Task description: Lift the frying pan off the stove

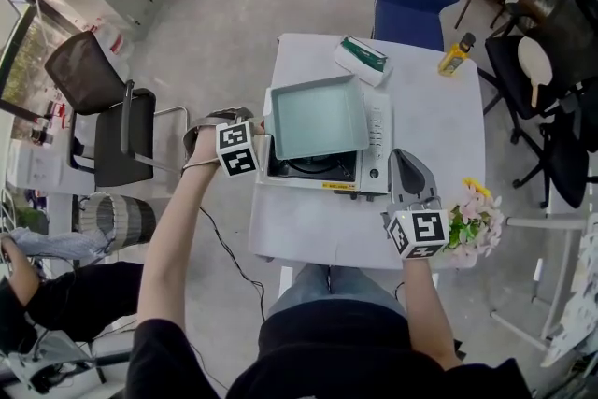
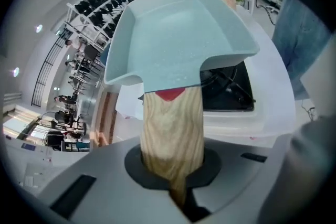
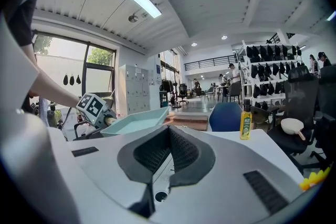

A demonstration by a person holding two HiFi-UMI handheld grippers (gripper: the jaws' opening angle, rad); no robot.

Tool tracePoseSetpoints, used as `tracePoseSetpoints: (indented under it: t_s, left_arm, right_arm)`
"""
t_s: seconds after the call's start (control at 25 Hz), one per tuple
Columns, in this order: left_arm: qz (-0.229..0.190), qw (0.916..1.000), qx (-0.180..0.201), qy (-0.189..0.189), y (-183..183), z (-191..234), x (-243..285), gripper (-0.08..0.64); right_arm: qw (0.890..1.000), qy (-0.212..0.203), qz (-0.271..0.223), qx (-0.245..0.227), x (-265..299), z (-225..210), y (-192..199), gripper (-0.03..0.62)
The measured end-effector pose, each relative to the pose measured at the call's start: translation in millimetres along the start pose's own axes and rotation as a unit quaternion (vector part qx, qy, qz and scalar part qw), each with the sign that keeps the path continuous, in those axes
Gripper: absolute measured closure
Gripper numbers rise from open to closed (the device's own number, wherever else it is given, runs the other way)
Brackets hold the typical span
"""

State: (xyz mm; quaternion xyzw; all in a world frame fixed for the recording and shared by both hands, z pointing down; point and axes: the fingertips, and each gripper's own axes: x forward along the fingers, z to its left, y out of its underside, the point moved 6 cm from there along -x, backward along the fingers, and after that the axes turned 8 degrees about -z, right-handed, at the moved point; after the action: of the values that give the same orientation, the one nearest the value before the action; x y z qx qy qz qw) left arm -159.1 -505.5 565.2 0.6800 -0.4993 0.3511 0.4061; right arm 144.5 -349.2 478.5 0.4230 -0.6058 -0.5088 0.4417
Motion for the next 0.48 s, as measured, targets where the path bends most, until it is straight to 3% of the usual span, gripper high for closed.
tracePoseSetpoints:
  t_s: [0.16,0.28,0.36,0.48]
  left_arm:
    - [-0.047,0.9971,-0.045,-0.038,-16,6,-20,0.54]
    - [-0.103,0.9879,-0.095,-0.067,-35,8,-39,0.54]
    - [-0.149,0.9758,-0.135,-0.085,-49,8,-53,0.54]
    - [-0.218,0.9502,-0.192,-0.113,-70,9,-74,0.54]
  right_arm:
    - [1.0,0.02,-0.008,0.001,-7,-12,-3,0.591]
    - [0.999,0.03,-0.015,0.001,-12,-17,-8,0.589]
    - [0.999,0.034,-0.019,0.0,-14,-19,-12,0.591]
    - [0.999,0.04,-0.028,-0.002,-18,-19,-18,0.591]
